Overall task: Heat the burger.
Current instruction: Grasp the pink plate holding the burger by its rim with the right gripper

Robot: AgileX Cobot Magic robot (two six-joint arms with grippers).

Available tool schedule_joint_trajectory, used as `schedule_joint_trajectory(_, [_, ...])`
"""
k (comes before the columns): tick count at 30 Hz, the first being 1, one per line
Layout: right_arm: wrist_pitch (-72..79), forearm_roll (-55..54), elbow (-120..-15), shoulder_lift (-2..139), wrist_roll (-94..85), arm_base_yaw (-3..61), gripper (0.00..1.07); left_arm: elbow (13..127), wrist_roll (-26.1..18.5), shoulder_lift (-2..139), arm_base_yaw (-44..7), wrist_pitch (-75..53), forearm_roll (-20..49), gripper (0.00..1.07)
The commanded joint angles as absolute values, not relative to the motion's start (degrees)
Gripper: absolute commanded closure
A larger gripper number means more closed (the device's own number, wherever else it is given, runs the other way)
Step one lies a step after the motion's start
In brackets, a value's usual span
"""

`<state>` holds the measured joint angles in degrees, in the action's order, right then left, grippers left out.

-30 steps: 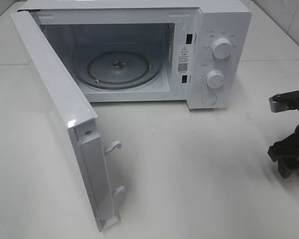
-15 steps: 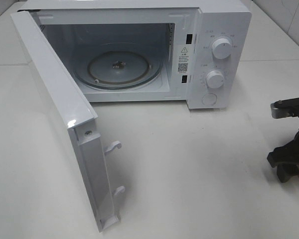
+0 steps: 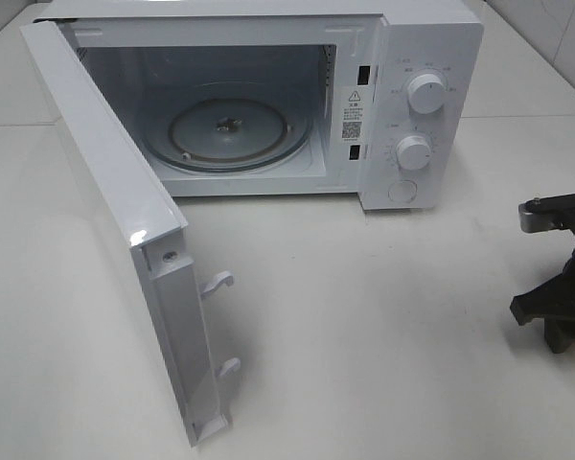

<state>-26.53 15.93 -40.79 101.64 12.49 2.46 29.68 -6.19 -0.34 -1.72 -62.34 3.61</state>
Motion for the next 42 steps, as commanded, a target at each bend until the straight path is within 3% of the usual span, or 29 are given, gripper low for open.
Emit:
schedule_joint_trajectory(1, [-27.73,16.84,-40.45,102.39,12.83,2.12,0.86,29.68,-5.96,-1.09,-1.83,-61.42,3.55,0.08])
schedule_joint_trajectory(2, [-27.73,16.84,-40.45,102.39,12.83,2.12,0.86,29.68,-5.96,-1.09,-1.83,-61.42,3.55,0.08])
schedule_joint_trajectory(4, [-27.90,16.90,-40.45,102.39,12.83,2.12,1.03,29.68,-5.96,-1.09,-1.83,-61.42,3.55,0.08])
schedule_joint_trajectory(6, [-28.07,16.79,-40.45,102.33,12.83,2.18,1.07,29.68,-5.96,-1.09,-1.83,-61.42,3.55,0.08])
schedule_joint_trajectory(21, [-31.74,16.96,-40.45,101.99,14.84,3.04,1.07,29.68,-5.96,-1.09,-1.83,-61.42,3.55,0.08])
schedule_joint_trajectory(42, [-41.83,29.79,-40.45,96.60,25.78,14.04,1.07,29.68,-5.96,-1.09,-1.83,-61.42,3.55,0.08])
